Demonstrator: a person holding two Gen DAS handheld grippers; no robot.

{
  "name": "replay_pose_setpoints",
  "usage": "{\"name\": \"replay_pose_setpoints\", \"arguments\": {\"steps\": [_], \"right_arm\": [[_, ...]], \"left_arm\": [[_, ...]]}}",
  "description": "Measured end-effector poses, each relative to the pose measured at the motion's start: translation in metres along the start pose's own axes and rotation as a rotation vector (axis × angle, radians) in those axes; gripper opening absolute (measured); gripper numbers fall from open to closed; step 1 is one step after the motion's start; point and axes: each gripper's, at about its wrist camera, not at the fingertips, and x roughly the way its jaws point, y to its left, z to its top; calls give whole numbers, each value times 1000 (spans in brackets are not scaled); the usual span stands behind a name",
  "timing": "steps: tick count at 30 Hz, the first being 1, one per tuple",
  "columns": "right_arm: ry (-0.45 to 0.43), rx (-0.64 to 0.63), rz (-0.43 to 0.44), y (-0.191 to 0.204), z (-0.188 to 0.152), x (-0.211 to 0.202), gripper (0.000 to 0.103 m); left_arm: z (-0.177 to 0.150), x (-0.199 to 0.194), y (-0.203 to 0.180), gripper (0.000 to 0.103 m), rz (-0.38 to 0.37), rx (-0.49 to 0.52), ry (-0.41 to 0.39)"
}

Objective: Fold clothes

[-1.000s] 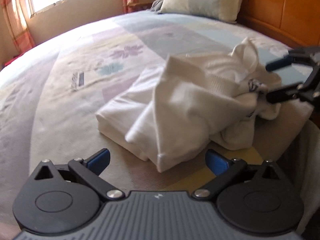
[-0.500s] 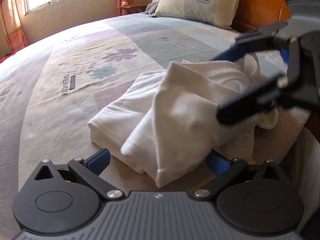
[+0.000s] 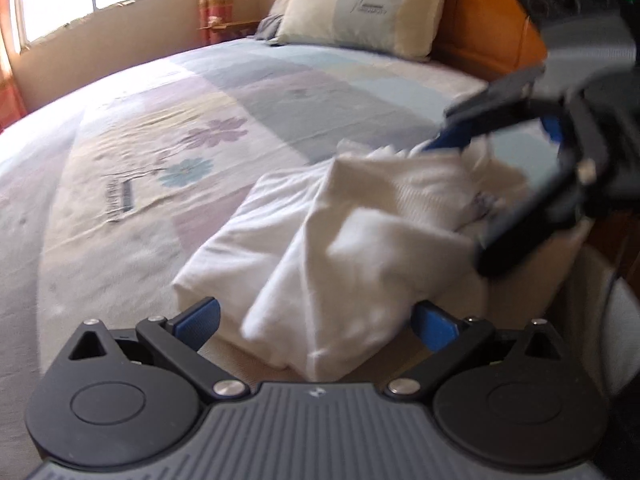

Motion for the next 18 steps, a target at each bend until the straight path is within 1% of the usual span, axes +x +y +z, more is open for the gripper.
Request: {"name": "replay_pose_setpoints", "arguments": {"steps": [2, 4, 7, 10, 13, 15, 17, 18], "right_arm": [[18, -23, 25, 6, -6, -3, 103], [25, -61, -15, 13, -10, -9, 103], [6, -134, -135, 20, -12, -20, 103], [11, -215, -302, 21, -15, -28, 103], [57, -282, -441, 13, -22, -33, 103], [89, -281, -490, 4, -30, -39, 103], [103, -260, -529, -4, -38, -47, 103], [110, -249, -548, -8, -42, -51, 103]], "left_arm": [[3, -3, -2, 101, -8, 16, -7], [6, -6, -4, 101, -15, 32, -14], [10, -5, -6, 101, -5, 64, -17], [14, -1, -9, 101, 20, 103, -14], [17, 4, -12, 101, 45, 141, -12], [20, 7, -14, 101, 62, 167, -10], [15, 10, -8, 101, 71, 147, 17], [12, 12, -4, 101, 66, 120, 33]]}}
